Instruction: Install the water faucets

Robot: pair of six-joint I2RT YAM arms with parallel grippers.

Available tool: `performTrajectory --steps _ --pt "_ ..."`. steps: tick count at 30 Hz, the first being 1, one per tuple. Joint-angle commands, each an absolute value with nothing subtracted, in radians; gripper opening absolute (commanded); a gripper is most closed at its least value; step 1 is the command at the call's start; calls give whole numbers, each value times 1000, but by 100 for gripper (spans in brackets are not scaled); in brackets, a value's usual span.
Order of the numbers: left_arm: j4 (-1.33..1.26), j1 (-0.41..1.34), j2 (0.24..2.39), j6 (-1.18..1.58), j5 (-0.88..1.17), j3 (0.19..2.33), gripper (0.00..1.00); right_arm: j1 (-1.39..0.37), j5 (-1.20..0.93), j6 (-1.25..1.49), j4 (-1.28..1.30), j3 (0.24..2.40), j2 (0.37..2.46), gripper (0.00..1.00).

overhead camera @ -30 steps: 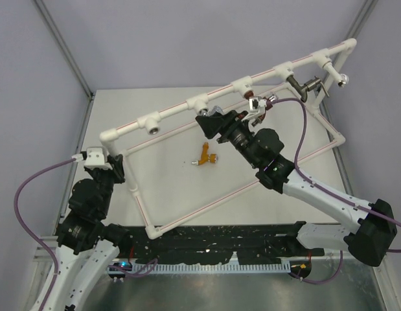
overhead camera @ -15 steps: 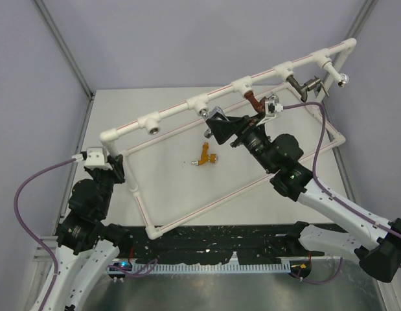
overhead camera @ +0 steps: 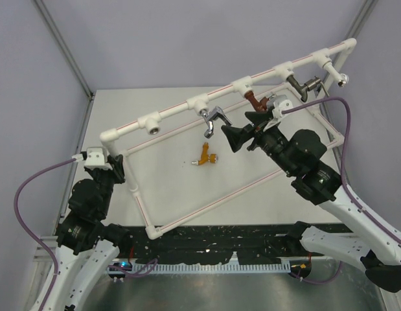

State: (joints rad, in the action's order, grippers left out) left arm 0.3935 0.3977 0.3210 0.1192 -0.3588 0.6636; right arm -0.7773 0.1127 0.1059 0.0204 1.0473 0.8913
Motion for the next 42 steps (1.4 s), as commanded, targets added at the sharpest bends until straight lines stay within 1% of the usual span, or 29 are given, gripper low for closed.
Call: performTrajectory --steps 1,4,10,13,20,22,23,25,26,28,30,31,32,33,34,36,38,42 --pt "469 413 334 146 -270 670 0 -779 95 -110 172 1215 928 90" --pt "472 414 341 146 -268 672 0 -779 87 -72 209 1297 972 90" --pt "471 413 333 141 -278 669 0 -779 89 132 143 1301 1048 88" --pt "469 413 334 143 -270 666 0 -779 71 245 103 1293 1086 85" --pt "468 413 331 144 -265 666 0 -779 110 380 78 1293 1147 79" --pt "466 413 330 144 -267 664 0 -779 112 429 68 1286 1152 73" --pt "466 413 330 144 -267 664 0 -779 107 446 52 1273 1152 68" --pt "466 413 330 144 -267 664 0 -779 106 506 37 1259 1152 61" --pt "466 413 330 144 -267 664 0 -779 107 550 31 1256 1155 59" --pt "466 413 330 144 -267 666 0 -779 109 625 29 1252 1160 47" --pt "466 413 331 144 -267 664 0 -779 109 713 32 1246 1166 39" --pt "466 413 331 144 -267 664 0 -779 107 750 28 1240 1167 36" --pt "466 413 331 144 -265 664 0 -779 113 817 22 1230 1167 31" --pt "466 413 331 144 -265 664 0 -779 120 849 6 1211 1166 27" --pt "466 413 330 144 -265 664 0 -779 126 929 -27 1192 1160 20" --pt "466 413 331 144 -267 663 0 -779 156 1042 -69 1148 1147 12" --pt "466 414 330 144 -268 664 0 -779 187 1147 -97 1100 1135 6" --pt "468 413 330 144 -268 663 0 -779 215 1351 -143 1037 1112 5"
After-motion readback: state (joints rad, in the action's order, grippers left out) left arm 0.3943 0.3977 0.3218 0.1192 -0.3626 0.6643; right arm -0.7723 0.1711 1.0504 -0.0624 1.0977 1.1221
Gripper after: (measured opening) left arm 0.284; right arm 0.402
